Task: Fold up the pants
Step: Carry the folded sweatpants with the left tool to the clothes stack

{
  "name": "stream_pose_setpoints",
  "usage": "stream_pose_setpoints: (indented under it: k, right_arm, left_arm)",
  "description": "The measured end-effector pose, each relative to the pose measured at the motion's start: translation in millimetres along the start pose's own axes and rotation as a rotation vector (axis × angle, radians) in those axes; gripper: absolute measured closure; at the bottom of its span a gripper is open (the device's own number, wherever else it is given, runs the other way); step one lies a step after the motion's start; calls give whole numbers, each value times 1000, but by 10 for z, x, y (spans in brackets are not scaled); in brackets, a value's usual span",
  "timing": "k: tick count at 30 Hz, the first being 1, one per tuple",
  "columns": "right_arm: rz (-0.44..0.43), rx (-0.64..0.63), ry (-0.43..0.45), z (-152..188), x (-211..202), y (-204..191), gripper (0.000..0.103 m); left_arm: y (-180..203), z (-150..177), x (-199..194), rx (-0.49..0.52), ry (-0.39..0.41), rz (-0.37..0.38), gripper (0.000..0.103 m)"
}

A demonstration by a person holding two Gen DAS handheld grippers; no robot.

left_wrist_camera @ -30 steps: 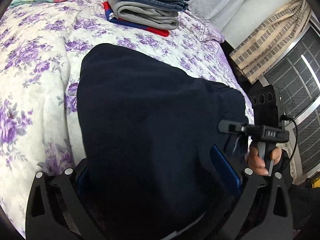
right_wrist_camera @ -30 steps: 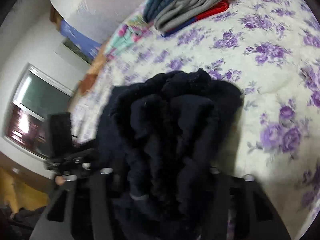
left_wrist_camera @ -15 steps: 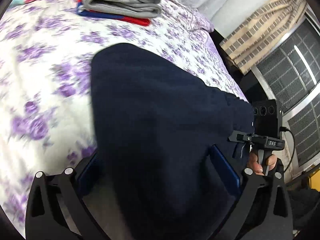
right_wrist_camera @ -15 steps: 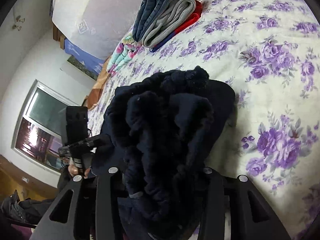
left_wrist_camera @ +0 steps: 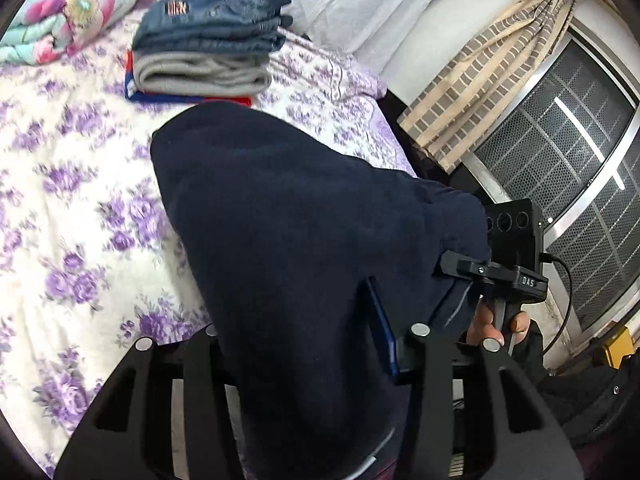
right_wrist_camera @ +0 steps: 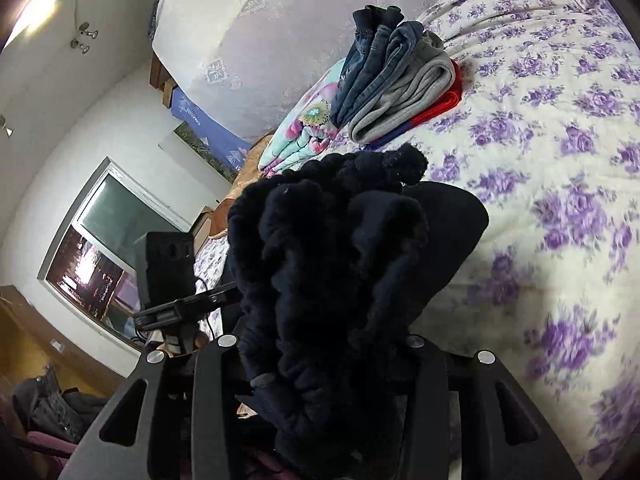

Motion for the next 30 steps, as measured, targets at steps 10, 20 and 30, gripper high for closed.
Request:
stream_pose_setpoints:
  k: [10,20,30]
  right_arm:
    - [98,-227,60,-1568,187,-795,62]
    - [499,-437,230,-3816,1458,-920,27]
    - [755,-477,442,-3835,1475,-380,8]
  left_arm:
    - [-3,-1533,-268,57,129,-83,53]
    - [-1313,-3711,322,-87,228,-251,31]
    - [-2137,-3614,861,-254,147,-236,20]
Point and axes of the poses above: each gripper's, at about its wrist camera, not at the fingertips, and x roughly the way its jaws point, y to its right, z to its underside, the point moved 4 cm from there along x, roughly the way its jaws point, and after that the axes turned 3 degrees about x, right-handed, at the moved point
